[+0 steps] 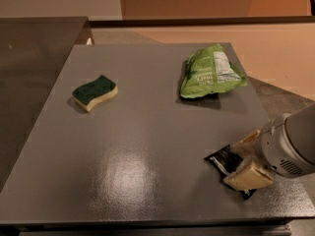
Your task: Move rxbar chocolate near sponge
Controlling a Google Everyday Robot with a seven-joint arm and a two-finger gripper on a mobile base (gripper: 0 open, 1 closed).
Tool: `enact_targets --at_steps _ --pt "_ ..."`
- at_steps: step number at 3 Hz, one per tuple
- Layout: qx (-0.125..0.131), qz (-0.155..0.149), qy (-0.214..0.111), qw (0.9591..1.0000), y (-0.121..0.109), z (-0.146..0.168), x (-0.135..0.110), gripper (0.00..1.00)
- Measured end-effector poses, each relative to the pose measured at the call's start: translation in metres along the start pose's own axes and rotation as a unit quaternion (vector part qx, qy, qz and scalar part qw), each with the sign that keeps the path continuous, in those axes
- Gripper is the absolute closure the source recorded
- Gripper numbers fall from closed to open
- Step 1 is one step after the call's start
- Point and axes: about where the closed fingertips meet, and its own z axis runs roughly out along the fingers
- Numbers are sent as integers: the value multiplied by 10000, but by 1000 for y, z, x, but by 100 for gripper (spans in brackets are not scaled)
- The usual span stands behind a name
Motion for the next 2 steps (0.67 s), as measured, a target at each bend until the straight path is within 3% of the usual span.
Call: enact_targets --at_steps 1,2 --pt "0 0 0 10000 0 -2 -1 91" --pt "-1 -1 -1 10000 0 -2 -1 100"
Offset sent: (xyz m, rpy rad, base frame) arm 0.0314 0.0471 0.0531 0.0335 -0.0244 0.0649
